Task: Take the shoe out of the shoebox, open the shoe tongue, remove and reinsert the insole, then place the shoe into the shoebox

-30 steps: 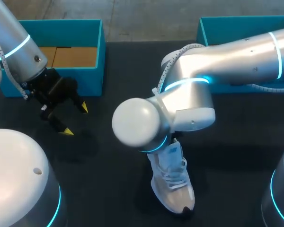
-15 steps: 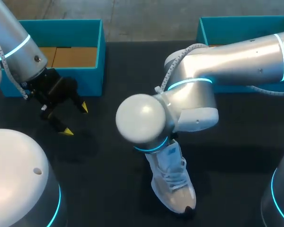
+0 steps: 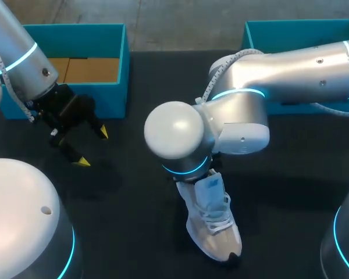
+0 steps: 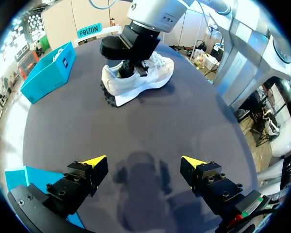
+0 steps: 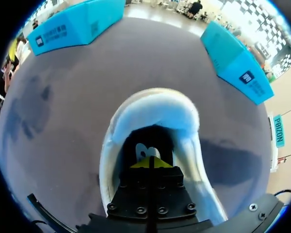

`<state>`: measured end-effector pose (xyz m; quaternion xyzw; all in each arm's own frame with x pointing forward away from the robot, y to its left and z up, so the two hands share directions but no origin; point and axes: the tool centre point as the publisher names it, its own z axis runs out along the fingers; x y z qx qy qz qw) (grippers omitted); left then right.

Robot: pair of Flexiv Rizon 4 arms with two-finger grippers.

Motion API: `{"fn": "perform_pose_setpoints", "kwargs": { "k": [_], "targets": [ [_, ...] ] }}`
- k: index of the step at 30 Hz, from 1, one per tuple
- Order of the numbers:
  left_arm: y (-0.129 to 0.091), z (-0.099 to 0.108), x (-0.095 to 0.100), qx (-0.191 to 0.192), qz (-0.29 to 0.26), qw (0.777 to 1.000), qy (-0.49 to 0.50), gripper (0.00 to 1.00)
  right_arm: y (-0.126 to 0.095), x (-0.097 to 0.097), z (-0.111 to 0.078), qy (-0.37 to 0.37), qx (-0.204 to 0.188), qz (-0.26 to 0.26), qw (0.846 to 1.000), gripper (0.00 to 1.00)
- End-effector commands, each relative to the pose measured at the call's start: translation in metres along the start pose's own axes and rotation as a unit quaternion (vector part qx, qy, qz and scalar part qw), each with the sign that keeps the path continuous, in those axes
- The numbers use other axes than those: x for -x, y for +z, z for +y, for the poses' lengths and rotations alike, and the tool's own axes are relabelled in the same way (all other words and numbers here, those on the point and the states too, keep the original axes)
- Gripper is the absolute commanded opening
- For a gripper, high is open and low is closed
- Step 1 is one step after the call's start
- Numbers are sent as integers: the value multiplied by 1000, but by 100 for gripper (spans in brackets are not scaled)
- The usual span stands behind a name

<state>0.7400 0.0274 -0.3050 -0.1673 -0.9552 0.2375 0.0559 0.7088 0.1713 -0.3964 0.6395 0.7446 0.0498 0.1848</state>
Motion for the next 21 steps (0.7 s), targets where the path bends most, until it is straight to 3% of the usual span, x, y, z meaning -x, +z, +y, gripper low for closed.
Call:
{"fn": "perform_pose_setpoints", "kwargs": {
  "k": [1, 10, 21],
  "targets": [
    [-1, 0, -1, 1, 0, 1000, 0, 100, -24, 1, -3, 12, 14, -15, 1000, 0],
    [-1, 0, -1, 1, 0, 1000, 0, 100, -33, 15, 10, -13, -41, -8, 999, 0],
    [-1, 0, -1, 1, 0, 1000, 0, 100, -52, 18, 0, -36, -75, 5, 997, 0]
  ]
}}
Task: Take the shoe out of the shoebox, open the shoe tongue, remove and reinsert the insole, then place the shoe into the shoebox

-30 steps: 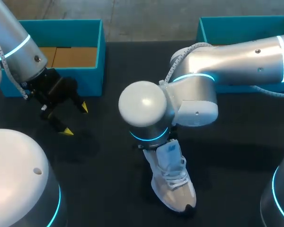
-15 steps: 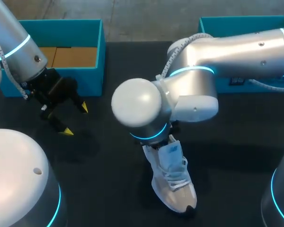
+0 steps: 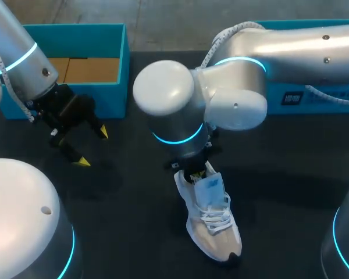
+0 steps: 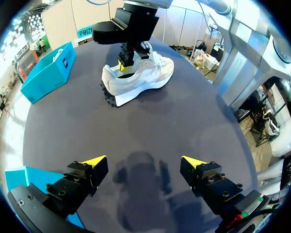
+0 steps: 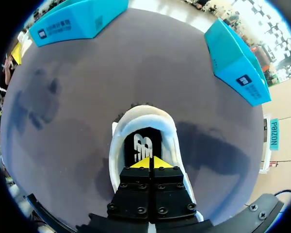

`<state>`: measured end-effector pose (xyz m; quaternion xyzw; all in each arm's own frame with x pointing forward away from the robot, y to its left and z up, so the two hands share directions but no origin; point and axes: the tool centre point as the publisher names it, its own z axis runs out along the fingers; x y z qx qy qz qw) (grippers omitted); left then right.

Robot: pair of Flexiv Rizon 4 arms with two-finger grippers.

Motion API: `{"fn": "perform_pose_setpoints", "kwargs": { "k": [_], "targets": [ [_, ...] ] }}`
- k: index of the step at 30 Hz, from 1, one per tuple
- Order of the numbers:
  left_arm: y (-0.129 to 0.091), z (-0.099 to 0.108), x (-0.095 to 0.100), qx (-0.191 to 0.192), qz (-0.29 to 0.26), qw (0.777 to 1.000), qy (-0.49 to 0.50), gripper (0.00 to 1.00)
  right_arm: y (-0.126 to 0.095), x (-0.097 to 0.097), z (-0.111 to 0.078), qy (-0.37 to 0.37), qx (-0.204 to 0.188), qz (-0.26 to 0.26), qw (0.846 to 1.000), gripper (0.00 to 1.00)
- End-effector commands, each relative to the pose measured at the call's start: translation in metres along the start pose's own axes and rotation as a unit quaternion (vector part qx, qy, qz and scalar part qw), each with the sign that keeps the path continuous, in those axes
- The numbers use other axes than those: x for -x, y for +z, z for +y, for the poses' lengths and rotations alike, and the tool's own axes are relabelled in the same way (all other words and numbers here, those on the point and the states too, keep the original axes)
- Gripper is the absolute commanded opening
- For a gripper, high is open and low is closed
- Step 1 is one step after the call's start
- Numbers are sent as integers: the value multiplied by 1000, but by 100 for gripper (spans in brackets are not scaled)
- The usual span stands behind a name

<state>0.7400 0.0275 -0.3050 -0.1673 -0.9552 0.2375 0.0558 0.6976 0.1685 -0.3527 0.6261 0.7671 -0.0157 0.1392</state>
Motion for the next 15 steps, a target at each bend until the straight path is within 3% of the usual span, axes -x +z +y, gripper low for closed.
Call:
{"fn": "perform_pose_setpoints", "kwargs": {
  "k": [1, 8, 9, 13, 15],
  "targets": [
    [0, 0, -1, 1, 0, 1000, 0, 100, -10, 7, -7, -4, 1, 9, 1000, 0],
    [0, 0, -1, 1, 0, 1000, 0, 100, -16, 3, -18, -19, -24, 2, 1000, 0],
    [0, 0, -1, 1, 0, 1000, 0, 100, -16, 2, -19, -21, -27, -1, 999, 4],
    [0, 0, -1, 1, 0, 1000, 0, 100, -17, 2, -23, -23, -33, -1, 999, 49],
    [0, 0, -1, 1, 0, 1000, 0, 100, -14, 3, -24, -22, -35, 2, 999, 80]
  ]
}}
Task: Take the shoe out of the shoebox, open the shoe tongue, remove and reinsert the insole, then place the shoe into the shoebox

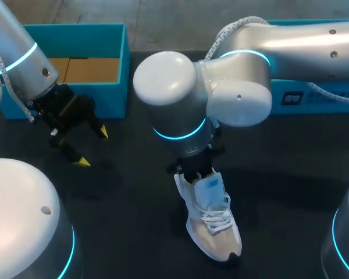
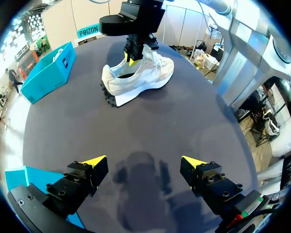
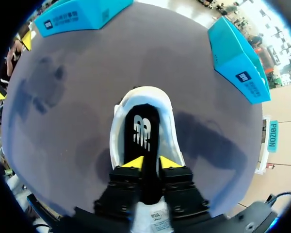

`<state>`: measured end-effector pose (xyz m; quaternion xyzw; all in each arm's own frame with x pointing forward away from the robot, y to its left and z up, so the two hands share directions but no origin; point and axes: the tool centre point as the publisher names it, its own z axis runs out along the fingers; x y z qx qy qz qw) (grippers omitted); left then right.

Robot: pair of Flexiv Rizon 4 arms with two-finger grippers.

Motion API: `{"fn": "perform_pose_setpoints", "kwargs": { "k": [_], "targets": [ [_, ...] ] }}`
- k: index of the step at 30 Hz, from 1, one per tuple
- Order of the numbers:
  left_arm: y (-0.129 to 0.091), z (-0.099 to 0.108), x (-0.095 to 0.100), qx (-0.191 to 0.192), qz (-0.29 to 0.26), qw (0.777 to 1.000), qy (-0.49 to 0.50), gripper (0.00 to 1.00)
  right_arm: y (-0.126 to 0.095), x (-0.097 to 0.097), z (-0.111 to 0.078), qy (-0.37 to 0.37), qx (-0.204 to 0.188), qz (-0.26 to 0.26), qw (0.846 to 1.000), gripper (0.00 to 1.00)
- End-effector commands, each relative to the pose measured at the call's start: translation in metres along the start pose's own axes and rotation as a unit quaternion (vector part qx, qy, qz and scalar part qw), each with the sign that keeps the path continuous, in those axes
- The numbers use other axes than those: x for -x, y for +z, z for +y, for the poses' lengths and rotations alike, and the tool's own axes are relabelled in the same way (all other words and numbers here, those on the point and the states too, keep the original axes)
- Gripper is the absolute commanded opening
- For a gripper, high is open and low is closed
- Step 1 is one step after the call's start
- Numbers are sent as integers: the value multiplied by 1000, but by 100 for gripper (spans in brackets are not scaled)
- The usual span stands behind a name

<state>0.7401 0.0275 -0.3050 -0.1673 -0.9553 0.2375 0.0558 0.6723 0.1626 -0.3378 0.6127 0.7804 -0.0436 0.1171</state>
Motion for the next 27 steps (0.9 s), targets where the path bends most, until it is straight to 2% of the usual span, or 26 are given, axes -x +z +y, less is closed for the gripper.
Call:
{"fn": "perform_pose_setpoints", "kwargs": {
  "k": [1, 4, 8, 18, 21, 23, 27],
  "targets": [
    [0, 0, -1, 1, 0, 1000, 0, 100, 5, -1, 0, 1, -1, 4, 1000, 89],
    [0, 0, -1, 1, 0, 1000, 0, 100, 10, 0, 3, 0, -1, 12, 1000, 92],
    [0, 0, -1, 1, 0, 1000, 0, 100, 15, 1, 5, 3, -8, 12, 1000, 90],
    [0, 0, -1, 1, 0, 1000, 0, 100, 18, 4, -6, 11, -19, 21, 1000, 86],
    [0, 0, -1, 1, 0, 1000, 0, 100, 14, 2, -9, 8, -22, 20, 1000, 92],
    [0, 0, -1, 1, 0, 1000, 0, 100, 12, 1, -13, 5, -24, 20, 1000, 100],
    [0, 0, -1, 1, 0, 1000, 0, 100, 10, 0, -20, 3, -30, 21, 999, 100]
  ]
}}
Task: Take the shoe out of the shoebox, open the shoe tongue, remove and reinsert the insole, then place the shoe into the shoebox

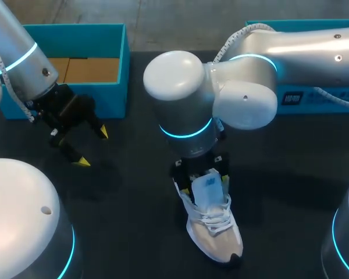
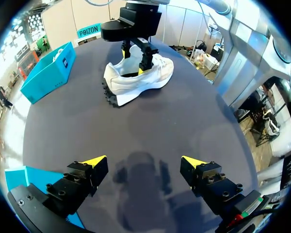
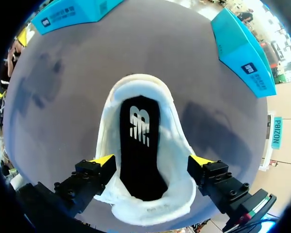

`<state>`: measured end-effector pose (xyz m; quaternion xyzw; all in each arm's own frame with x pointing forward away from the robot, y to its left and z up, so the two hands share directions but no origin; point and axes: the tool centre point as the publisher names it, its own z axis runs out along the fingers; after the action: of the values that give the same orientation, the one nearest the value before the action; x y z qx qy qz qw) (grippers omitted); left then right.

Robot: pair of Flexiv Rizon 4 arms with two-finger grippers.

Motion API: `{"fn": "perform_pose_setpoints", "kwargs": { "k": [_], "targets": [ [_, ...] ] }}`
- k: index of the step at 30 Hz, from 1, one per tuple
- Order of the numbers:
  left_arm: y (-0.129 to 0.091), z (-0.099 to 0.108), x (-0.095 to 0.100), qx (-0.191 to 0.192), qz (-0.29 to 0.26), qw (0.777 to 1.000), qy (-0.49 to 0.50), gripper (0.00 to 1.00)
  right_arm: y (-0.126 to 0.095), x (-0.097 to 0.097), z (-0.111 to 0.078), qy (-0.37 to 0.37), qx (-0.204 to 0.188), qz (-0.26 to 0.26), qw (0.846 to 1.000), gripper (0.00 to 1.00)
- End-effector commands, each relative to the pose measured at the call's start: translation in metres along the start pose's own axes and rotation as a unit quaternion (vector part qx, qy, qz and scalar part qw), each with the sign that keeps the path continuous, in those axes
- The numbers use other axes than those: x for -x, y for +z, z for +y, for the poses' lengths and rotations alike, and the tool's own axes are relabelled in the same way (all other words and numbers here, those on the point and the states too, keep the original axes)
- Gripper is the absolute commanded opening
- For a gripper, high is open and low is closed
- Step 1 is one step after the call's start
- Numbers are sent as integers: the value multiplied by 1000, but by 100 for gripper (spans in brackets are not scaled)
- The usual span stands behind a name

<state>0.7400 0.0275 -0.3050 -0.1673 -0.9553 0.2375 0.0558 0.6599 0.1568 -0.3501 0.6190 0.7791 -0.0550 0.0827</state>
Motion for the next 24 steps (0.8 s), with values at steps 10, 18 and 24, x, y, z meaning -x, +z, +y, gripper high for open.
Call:
{"fn": "perform_pose_setpoints", "kwargs": {
  "k": [10, 18, 24],
  "targets": [
    [0, 0, -1, 1, 0, 1000, 0, 100, -9, 1, -17, -2, -5, -1, 1000, 100],
    [0, 0, -1, 1, 0, 1000, 0, 100, -17, 7, -28, 4, -2, -1, 1000, 100],
    [0, 0, -1, 1, 0, 1000, 0, 100, -36, 6, -41, 7, 12, -7, 1000, 100]
  ]
}}
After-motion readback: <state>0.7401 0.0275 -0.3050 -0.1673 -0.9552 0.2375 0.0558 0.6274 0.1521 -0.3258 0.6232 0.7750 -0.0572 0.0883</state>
